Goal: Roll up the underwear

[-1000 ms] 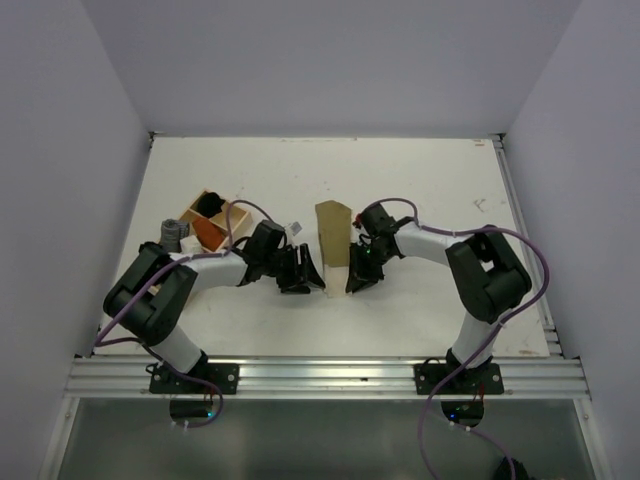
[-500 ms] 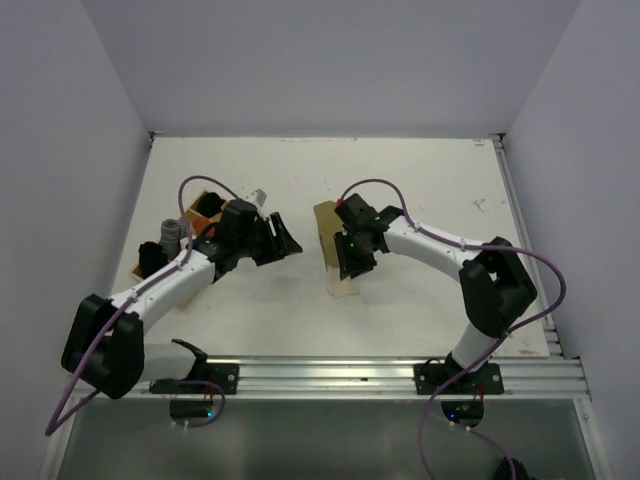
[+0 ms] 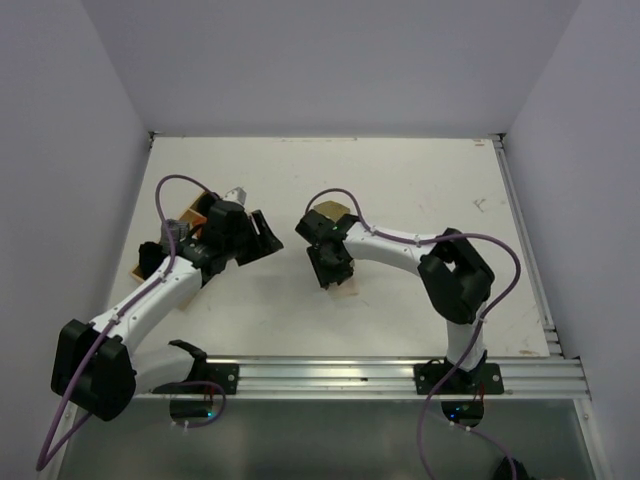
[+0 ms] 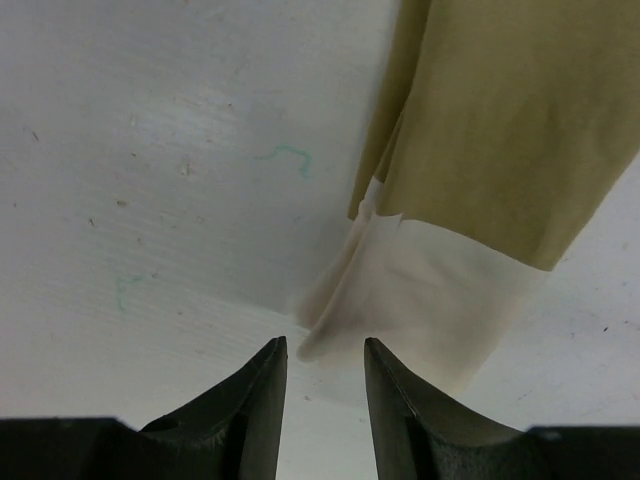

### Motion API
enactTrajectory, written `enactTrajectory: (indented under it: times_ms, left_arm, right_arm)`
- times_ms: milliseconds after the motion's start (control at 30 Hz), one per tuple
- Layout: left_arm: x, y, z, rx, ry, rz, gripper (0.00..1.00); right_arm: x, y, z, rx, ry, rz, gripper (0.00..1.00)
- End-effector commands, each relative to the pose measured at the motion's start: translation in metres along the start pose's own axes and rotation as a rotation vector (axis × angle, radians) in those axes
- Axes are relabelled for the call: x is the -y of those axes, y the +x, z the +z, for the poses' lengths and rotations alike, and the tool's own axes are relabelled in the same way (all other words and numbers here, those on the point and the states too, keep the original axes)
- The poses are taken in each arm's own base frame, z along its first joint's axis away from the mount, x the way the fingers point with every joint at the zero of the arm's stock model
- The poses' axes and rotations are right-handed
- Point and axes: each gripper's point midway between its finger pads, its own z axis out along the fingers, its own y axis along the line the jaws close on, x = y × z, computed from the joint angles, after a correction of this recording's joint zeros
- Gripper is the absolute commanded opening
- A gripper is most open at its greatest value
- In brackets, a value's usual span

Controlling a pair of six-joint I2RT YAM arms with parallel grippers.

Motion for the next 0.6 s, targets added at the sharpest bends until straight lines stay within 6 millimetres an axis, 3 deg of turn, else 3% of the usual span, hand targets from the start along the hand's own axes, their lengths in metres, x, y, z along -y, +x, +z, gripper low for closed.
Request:
enactTrajectory:
  times_ms: [0, 567]
  left_arm:
    - [-0.001, -0.015, -0.009, 0.054, -0.012, 0.021, 0.63]
    - [-0.007, -0.010, -0.001, 0.027, -0.021, 0.028, 0.63]
  right_arm:
    - [-0.001, -0.008, -0.003, 0.030, 0.060, -0.016, 0.41]
    - [0.001, 0.017, 0.026, -0.042, 0.104, -0.048, 0.35]
